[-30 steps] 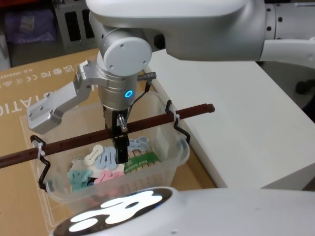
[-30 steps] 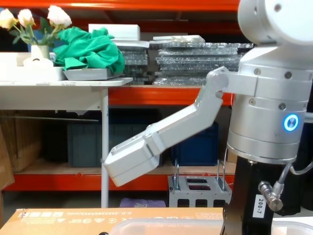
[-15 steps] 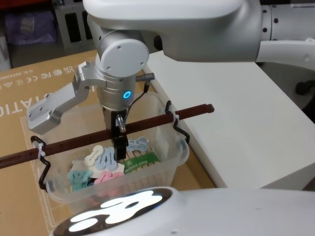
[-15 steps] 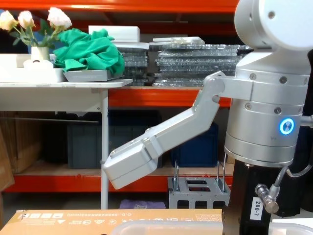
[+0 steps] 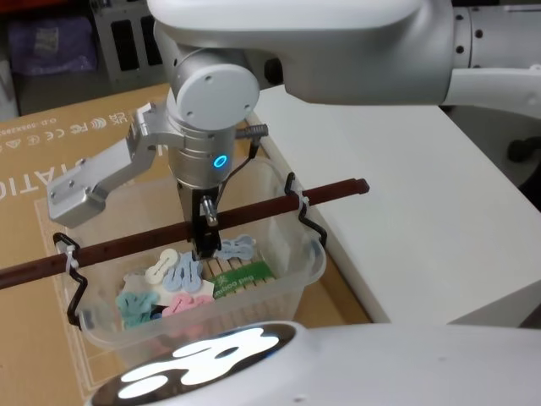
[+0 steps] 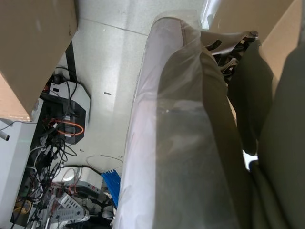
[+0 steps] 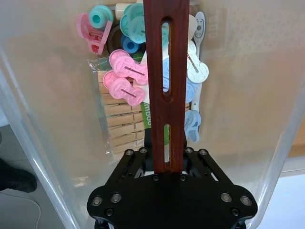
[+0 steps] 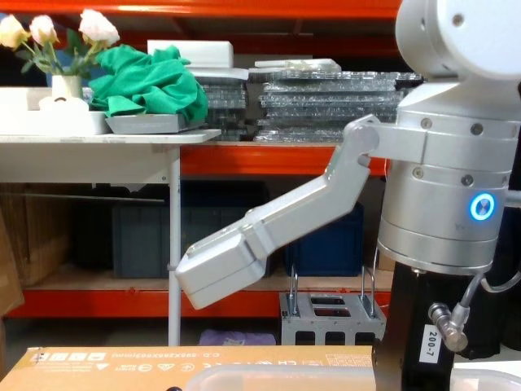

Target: Use one hand to grasp the basket and place it at the designated location.

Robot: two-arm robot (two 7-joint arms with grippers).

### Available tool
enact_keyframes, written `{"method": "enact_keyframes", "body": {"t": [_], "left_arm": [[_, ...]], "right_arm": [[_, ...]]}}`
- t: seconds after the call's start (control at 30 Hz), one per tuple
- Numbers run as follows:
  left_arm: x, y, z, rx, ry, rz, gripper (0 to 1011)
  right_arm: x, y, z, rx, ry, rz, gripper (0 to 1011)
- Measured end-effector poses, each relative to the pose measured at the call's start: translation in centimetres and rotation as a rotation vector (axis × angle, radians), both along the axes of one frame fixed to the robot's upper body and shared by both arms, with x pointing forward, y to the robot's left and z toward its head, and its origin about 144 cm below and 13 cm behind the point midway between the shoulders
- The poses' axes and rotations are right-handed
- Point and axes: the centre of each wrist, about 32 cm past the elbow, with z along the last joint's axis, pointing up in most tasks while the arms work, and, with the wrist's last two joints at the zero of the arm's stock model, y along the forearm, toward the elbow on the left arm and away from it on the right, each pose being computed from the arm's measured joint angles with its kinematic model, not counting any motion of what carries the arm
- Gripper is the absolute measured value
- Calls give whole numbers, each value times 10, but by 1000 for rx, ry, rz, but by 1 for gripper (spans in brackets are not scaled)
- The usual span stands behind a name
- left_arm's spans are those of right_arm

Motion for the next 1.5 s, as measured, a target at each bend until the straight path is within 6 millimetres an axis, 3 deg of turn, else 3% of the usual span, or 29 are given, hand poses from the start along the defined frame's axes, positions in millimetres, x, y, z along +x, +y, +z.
{"method": "enact_keyframes", "body": {"t": [0.23, 0.33, 1.0, 1.5], "left_arm": [[0, 0, 0, 0, 0, 0, 0], [0, 0, 0, 0, 0, 0, 0], [0, 0, 0, 0, 0, 0, 0], [0, 0, 0, 0, 0, 0, 0]], "right_arm": [[2, -4, 4, 15, 2, -12, 53], [3, -6, 8, 23, 0, -18, 3], [7, -20, 26, 69, -2, -40, 0], [14, -39, 52, 120, -14, -65, 0]]}}
